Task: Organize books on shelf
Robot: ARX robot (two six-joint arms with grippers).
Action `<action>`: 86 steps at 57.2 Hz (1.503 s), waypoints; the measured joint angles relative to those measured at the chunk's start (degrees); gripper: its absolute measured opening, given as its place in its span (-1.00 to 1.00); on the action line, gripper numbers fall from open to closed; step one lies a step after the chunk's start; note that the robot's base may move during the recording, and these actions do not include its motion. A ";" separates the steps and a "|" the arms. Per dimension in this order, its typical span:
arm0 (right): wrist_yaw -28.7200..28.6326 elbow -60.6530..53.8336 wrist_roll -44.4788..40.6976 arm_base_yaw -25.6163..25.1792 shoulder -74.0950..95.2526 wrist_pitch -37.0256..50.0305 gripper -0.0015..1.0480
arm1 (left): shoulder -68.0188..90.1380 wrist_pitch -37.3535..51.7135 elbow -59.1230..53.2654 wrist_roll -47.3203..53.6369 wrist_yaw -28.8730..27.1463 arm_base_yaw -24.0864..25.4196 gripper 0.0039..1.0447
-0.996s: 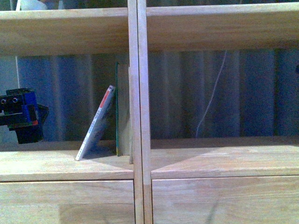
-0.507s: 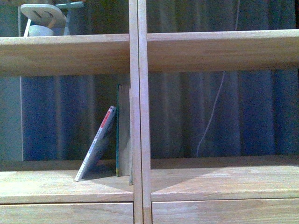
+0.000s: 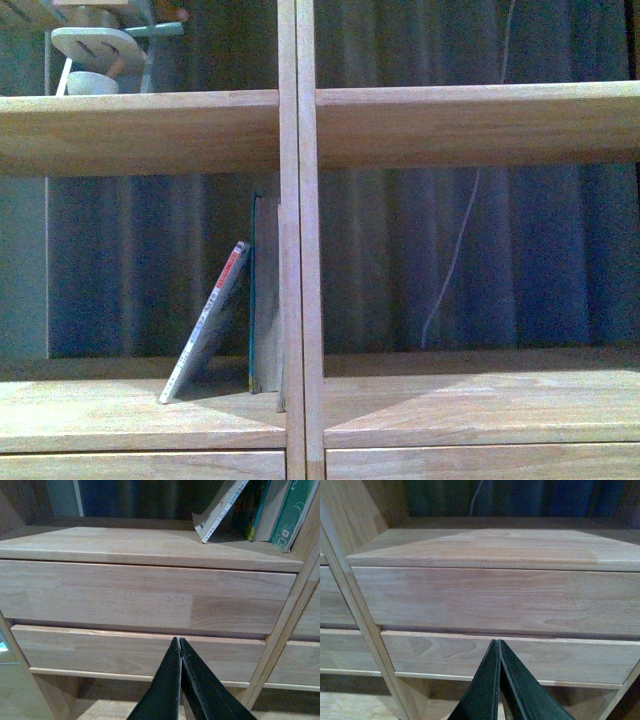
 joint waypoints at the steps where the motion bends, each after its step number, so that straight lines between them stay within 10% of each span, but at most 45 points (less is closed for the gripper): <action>1: 0.00 -0.28 0.00 0.02 -0.50 -0.20 -0.94 | -0.59 -0.35 -0.24 0.00 -0.02 0.00 -0.95; 86: 0.04 -6.84 -0.09 0.00 -39.54 -31.67 -0.94 | -42.53 -36.63 -5.27 0.15 -0.02 0.00 -0.95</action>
